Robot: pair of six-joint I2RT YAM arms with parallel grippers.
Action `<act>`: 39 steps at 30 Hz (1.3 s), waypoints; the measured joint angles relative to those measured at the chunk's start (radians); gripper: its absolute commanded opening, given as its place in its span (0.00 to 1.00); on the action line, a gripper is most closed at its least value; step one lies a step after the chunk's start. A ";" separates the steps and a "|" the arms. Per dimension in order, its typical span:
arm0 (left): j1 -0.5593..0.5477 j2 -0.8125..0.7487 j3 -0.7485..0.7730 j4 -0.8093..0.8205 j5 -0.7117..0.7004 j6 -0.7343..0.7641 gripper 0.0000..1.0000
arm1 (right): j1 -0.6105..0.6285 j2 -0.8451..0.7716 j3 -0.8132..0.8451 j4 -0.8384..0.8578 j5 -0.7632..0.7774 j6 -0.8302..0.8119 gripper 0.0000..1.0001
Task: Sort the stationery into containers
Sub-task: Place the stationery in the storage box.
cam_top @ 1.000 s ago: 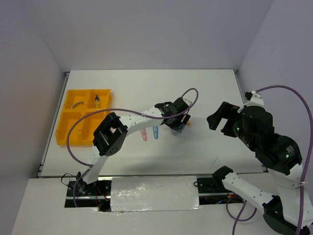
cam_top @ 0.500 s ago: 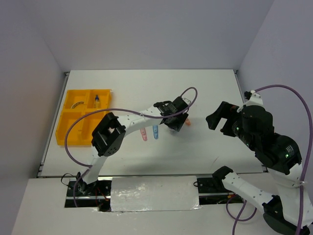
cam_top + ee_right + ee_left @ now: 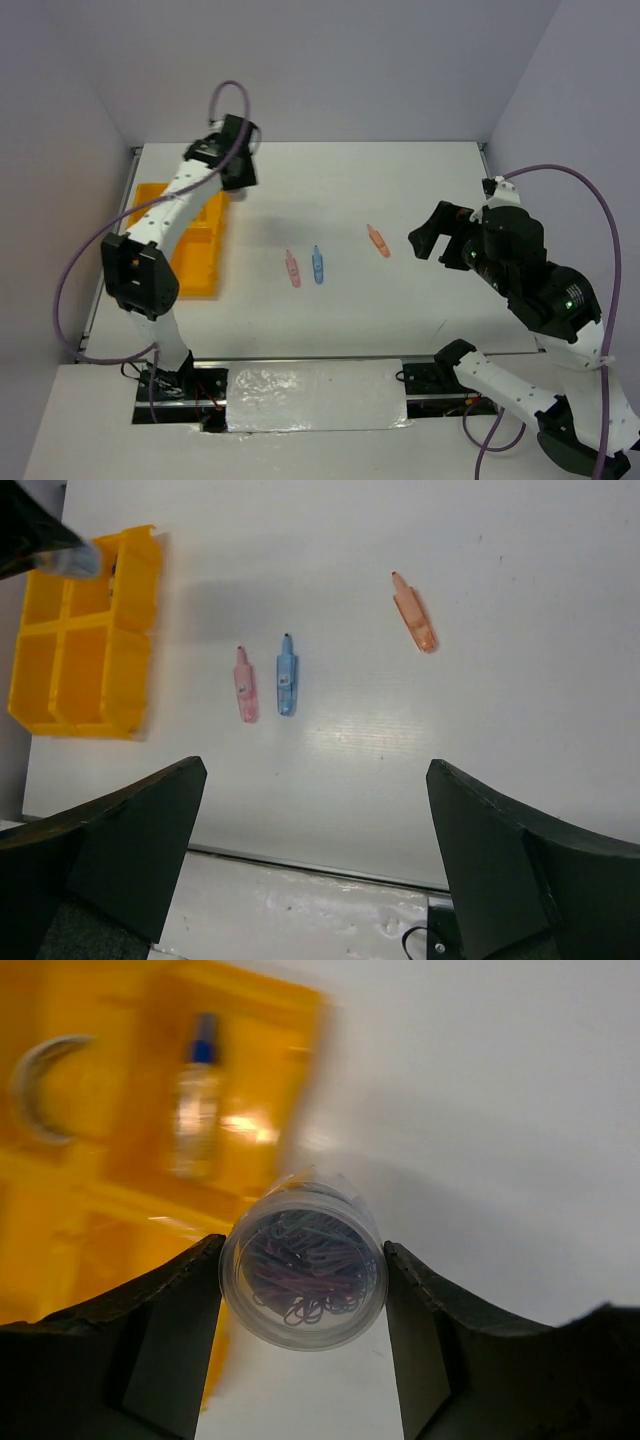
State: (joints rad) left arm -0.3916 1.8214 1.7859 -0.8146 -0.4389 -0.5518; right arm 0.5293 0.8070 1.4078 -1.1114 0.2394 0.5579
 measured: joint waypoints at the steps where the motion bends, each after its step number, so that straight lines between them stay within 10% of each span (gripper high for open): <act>1: 0.080 -0.022 -0.021 -0.022 -0.021 -0.014 0.00 | 0.000 -0.001 -0.008 0.010 -0.005 -0.004 0.99; 12: 0.657 -0.179 -0.269 -0.146 -0.098 -0.105 0.04 | 0.000 0.040 -0.068 0.117 -0.115 -0.061 0.99; 23: 0.711 -0.189 -0.407 -0.020 -0.016 -0.108 0.20 | 0.000 0.137 -0.066 0.185 -0.206 -0.118 0.99; 39: 0.710 -0.189 -0.470 0.039 0.039 -0.110 0.92 | -0.005 0.151 -0.070 0.205 -0.259 -0.129 0.99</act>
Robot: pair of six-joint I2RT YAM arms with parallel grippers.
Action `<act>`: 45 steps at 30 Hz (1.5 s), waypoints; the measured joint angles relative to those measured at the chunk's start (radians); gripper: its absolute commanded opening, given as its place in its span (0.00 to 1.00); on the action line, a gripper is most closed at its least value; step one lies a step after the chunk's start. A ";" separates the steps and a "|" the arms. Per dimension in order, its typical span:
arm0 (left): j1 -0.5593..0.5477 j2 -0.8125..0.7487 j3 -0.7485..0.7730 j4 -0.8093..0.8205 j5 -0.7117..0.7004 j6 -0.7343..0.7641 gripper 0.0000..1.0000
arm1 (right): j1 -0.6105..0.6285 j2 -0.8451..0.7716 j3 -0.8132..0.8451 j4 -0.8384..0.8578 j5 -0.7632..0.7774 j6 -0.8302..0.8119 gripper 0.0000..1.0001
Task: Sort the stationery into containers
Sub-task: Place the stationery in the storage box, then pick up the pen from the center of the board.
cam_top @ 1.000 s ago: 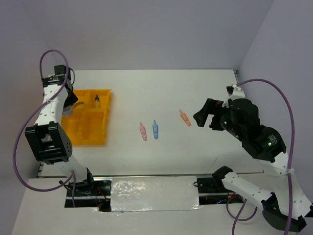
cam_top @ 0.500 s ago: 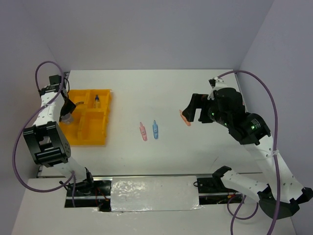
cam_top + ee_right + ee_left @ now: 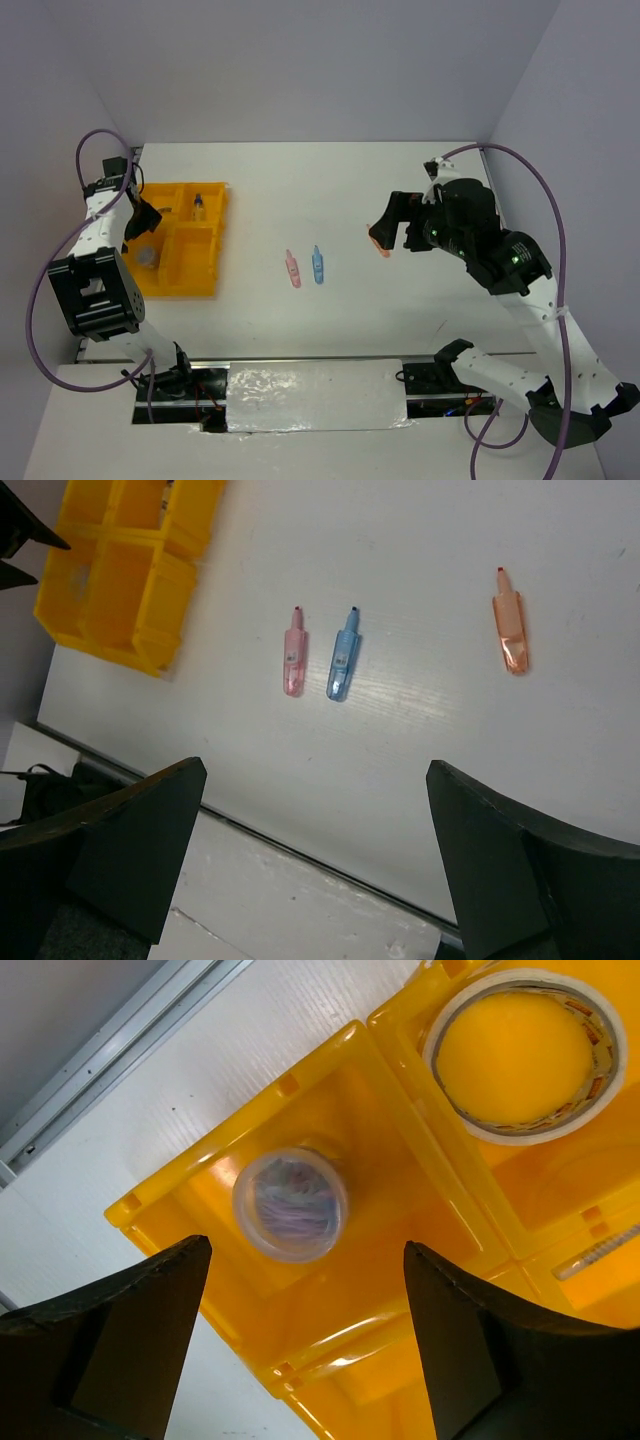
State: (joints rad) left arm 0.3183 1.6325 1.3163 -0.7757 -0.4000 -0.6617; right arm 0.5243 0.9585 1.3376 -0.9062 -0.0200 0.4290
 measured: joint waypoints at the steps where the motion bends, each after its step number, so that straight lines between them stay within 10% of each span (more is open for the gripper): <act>1: 0.000 0.000 0.002 -0.001 0.005 0.003 0.96 | -0.003 0.000 -0.006 0.006 -0.009 0.000 0.99; 22: -0.160 -0.201 0.194 -0.054 0.137 0.057 0.99 | 0.140 0.454 -0.179 0.124 0.023 0.043 0.76; 45: -0.307 -0.283 0.045 -0.060 0.221 0.110 0.99 | 0.245 1.044 0.098 0.215 0.145 0.049 0.61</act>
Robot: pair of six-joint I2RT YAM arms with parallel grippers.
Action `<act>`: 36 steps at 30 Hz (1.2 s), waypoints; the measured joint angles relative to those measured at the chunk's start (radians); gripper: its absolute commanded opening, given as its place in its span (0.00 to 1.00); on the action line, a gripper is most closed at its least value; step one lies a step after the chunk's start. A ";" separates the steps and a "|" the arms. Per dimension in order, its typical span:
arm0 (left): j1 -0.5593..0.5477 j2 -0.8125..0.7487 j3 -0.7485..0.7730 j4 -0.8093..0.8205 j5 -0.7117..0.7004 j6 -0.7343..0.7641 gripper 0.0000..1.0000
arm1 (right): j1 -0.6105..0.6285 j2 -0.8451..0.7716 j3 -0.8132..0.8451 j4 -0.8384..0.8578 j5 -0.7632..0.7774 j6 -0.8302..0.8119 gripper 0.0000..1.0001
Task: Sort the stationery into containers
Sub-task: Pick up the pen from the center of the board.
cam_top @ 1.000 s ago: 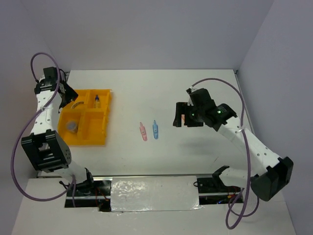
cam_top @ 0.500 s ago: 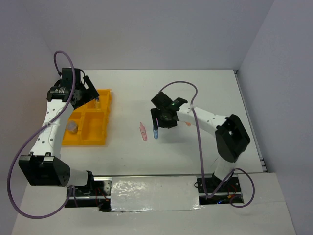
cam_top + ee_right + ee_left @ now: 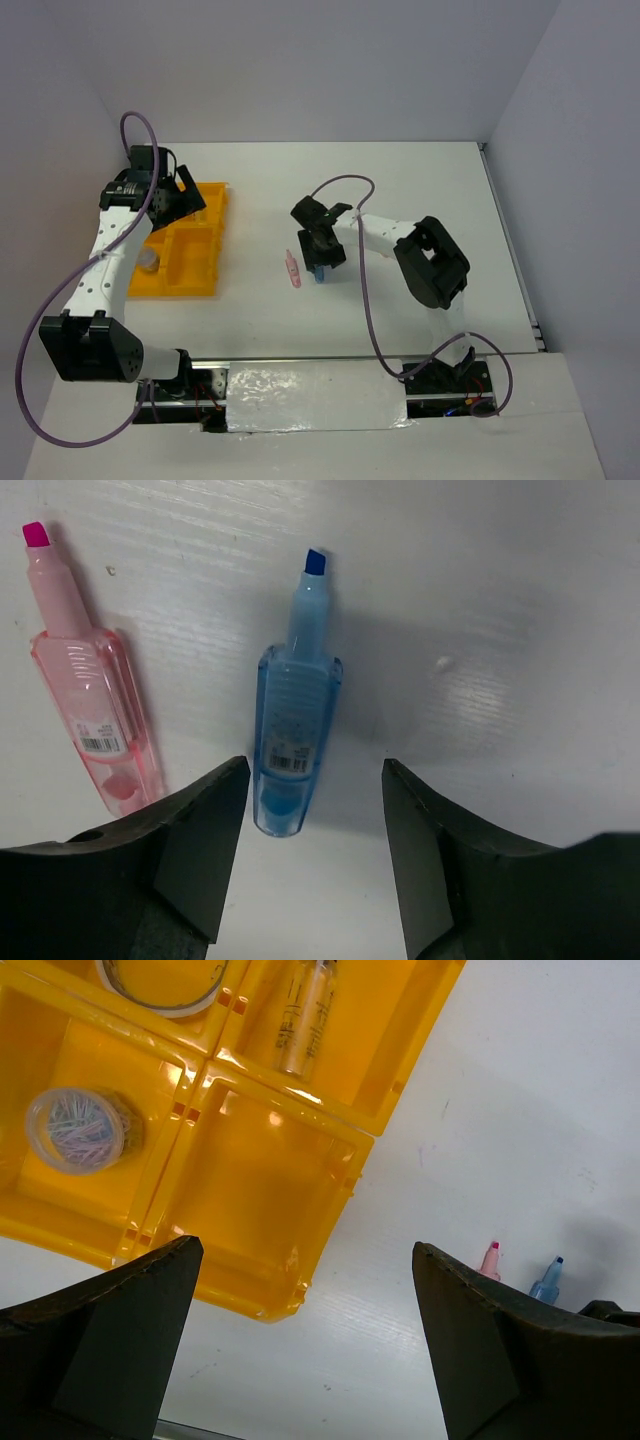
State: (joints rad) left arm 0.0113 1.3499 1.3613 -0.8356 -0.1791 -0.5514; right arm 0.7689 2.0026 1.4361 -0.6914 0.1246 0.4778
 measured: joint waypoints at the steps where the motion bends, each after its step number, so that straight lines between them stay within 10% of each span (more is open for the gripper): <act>1: 0.000 0.000 -0.002 0.000 0.002 0.002 0.99 | 0.001 0.010 0.003 0.006 0.001 0.000 0.60; 14: 0.000 0.003 -0.002 0.000 0.049 0.029 0.99 | 0.005 -0.040 -0.100 0.116 0.031 -0.005 0.05; 22: -0.049 0.003 -0.024 0.135 0.336 -0.063 0.99 | 0.014 -0.341 -0.319 0.217 -0.010 -0.051 0.03; 36: -0.478 0.018 -0.081 0.621 0.585 -0.426 0.99 | 0.014 -0.789 -0.301 0.318 -0.075 -0.105 0.00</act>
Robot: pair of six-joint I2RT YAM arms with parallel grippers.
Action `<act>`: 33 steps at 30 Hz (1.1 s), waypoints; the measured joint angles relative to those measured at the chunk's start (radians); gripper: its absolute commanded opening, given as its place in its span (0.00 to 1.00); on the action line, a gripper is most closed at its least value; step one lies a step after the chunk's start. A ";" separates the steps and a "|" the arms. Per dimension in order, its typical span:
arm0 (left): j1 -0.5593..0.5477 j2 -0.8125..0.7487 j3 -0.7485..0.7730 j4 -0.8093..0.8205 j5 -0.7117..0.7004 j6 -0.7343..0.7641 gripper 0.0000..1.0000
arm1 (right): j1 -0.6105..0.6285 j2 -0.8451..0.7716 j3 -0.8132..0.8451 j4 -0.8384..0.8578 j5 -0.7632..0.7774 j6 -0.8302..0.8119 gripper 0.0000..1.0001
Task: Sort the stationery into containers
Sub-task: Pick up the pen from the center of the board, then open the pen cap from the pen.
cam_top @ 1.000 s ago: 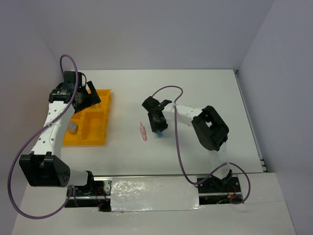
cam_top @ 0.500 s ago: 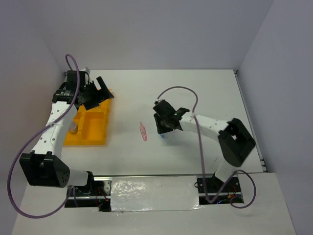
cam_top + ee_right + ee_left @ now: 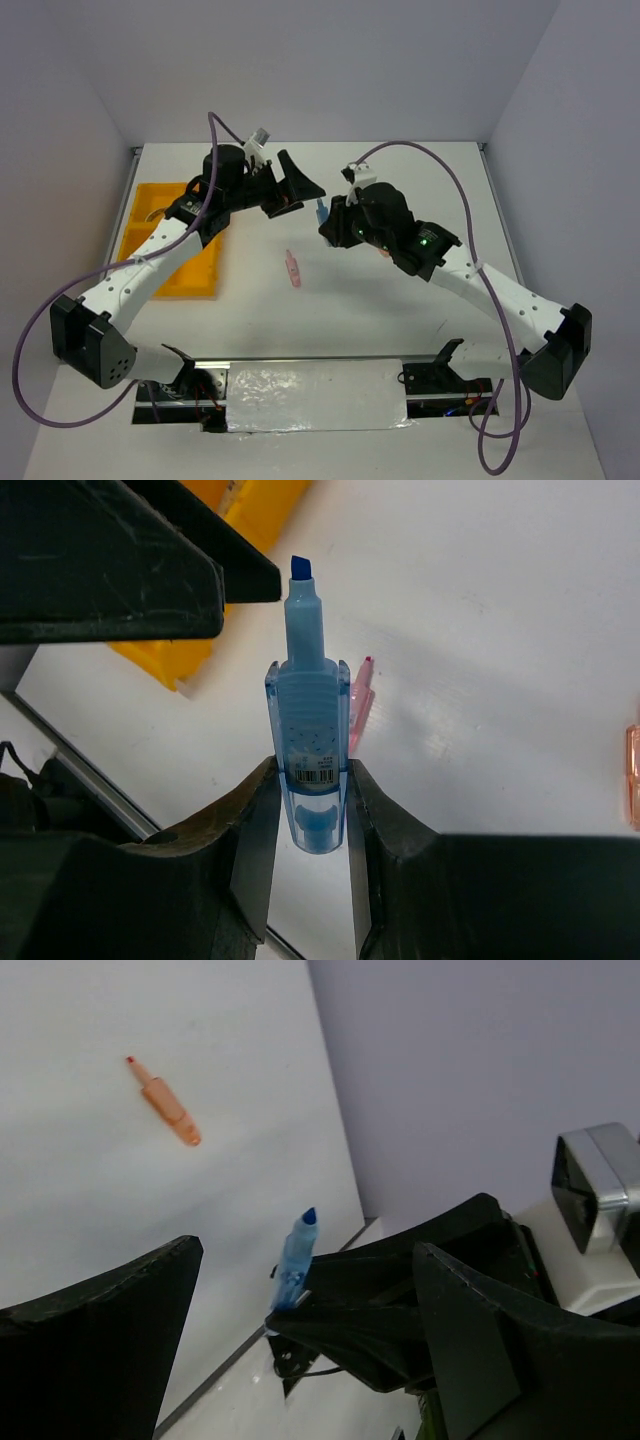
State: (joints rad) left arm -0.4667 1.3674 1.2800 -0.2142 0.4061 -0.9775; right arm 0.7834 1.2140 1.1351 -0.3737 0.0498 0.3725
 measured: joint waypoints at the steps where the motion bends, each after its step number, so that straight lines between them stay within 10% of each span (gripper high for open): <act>1: -0.010 0.000 0.005 0.025 0.000 -0.007 0.98 | 0.000 0.000 0.017 -0.012 0.001 -0.001 0.00; 9: -0.091 0.048 0.029 0.115 0.000 -0.037 0.80 | 0.000 -0.025 0.084 -0.058 0.016 -0.004 0.00; 17: -0.128 0.080 0.029 0.109 -0.011 -0.043 0.27 | 0.000 -0.035 0.085 -0.090 0.020 -0.006 0.01; 33: -0.138 0.113 0.141 -0.060 -0.082 0.062 0.00 | -0.001 -0.035 0.082 -0.091 0.004 -0.012 0.00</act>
State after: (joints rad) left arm -0.6044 1.4803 1.4212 -0.2737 0.3241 -0.9157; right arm 0.7826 1.1790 1.2175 -0.4648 0.0536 0.3607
